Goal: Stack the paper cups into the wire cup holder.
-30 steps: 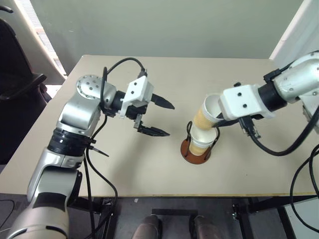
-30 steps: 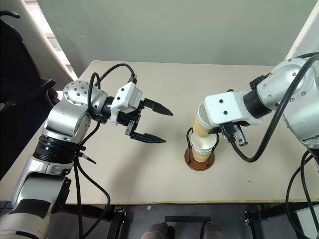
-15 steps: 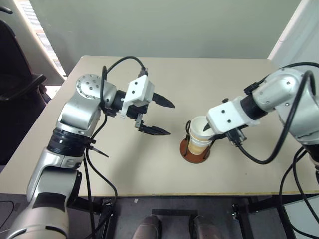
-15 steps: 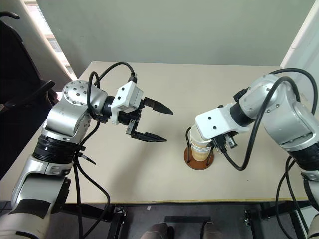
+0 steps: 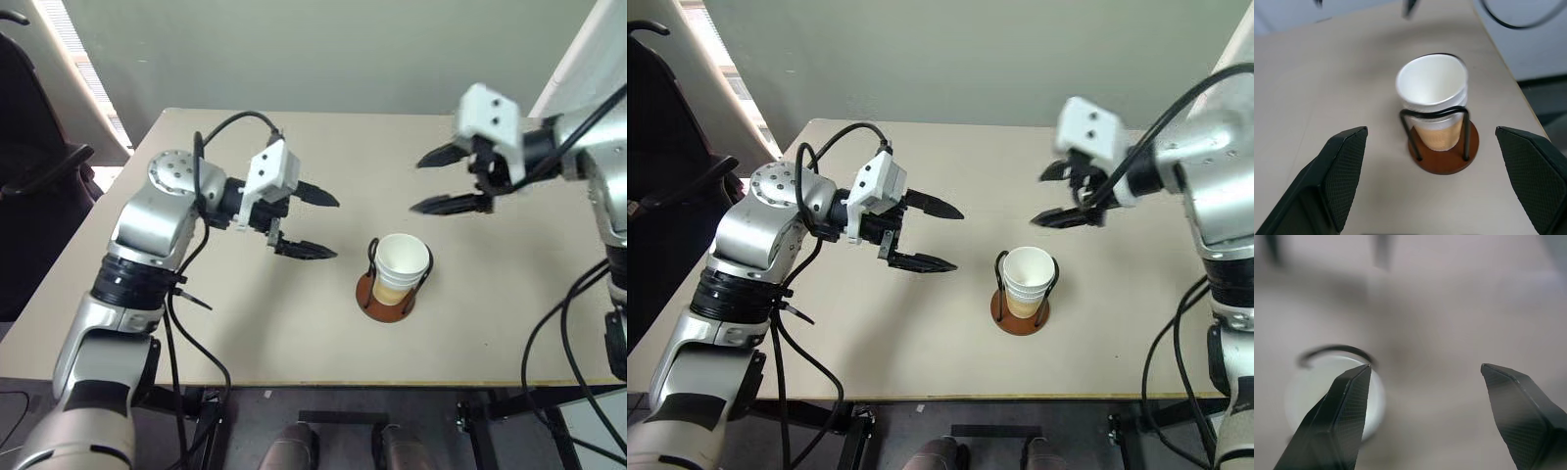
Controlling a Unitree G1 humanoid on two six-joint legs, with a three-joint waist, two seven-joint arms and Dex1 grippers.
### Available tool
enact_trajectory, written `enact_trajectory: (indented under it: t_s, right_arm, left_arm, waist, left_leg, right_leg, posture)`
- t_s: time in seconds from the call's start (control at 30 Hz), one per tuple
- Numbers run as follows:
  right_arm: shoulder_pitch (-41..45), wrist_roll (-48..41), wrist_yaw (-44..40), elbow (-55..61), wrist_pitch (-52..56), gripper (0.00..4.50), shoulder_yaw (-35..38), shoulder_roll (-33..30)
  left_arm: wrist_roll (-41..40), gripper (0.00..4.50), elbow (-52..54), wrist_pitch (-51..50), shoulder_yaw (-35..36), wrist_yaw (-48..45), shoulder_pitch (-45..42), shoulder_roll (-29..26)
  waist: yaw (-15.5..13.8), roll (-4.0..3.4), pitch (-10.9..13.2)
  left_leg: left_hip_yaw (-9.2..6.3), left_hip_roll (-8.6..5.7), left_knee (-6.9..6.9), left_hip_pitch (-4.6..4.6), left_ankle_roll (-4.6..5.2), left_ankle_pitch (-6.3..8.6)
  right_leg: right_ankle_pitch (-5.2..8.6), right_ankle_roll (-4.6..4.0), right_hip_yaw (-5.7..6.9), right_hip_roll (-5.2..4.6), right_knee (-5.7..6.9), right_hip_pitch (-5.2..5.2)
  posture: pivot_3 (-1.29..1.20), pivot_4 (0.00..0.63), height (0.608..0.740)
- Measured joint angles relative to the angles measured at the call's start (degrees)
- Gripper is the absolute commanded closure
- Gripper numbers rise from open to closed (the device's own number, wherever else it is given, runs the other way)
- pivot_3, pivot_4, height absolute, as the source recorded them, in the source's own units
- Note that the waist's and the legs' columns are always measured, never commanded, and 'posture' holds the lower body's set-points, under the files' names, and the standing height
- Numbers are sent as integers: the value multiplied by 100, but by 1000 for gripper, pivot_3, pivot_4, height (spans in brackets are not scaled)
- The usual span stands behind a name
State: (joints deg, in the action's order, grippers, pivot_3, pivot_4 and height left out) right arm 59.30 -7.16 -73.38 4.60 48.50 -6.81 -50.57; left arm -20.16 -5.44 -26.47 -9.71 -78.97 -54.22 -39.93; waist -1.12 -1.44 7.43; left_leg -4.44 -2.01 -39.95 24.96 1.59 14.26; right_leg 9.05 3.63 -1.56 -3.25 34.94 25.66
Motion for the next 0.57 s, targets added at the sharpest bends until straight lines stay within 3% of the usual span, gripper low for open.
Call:
enact_trajectory:
  t_s: [0.2, 0.37, 0.57]
  right_arm:
    - [-1497, -380, 1225, 161, 721, 785, 1356, 272]
    - [-2284, -689, 2570, 841, 1574, 785, 3014, 1104]
    - [-2733, -836, 3275, 1121, 1603, 785, 3210, 1247]
  left_arm:
    - [-53, 0, -39, -274, 514, 681, 214, -148]
    - [364, 0, -1133, -210, 1457, 2527, 442, -165]
    - [480, 0, -1429, -276, 2006, 3611, 894, -178]
  waist:
    - [2, 0, 0]
    - [25, -4, 1]
    - [28, 0, 4]
  left_leg:
    - [4, 7, 21, -6, -19, -11]
    - [14, 7, 31, -29, -20, -18]
    - [12, -4, 34, -34, -19, -17]
  right_leg:
    - [-1, 2, 0, 5, 5, 6]
    - [-3, 2, -9, 6, 14, 0]
    - [-7, 3, -15, 5, 5, -6]
  posture:
    - [0, 150, 740]
    - [0, 150, 740]
    - [0, 150, 740]
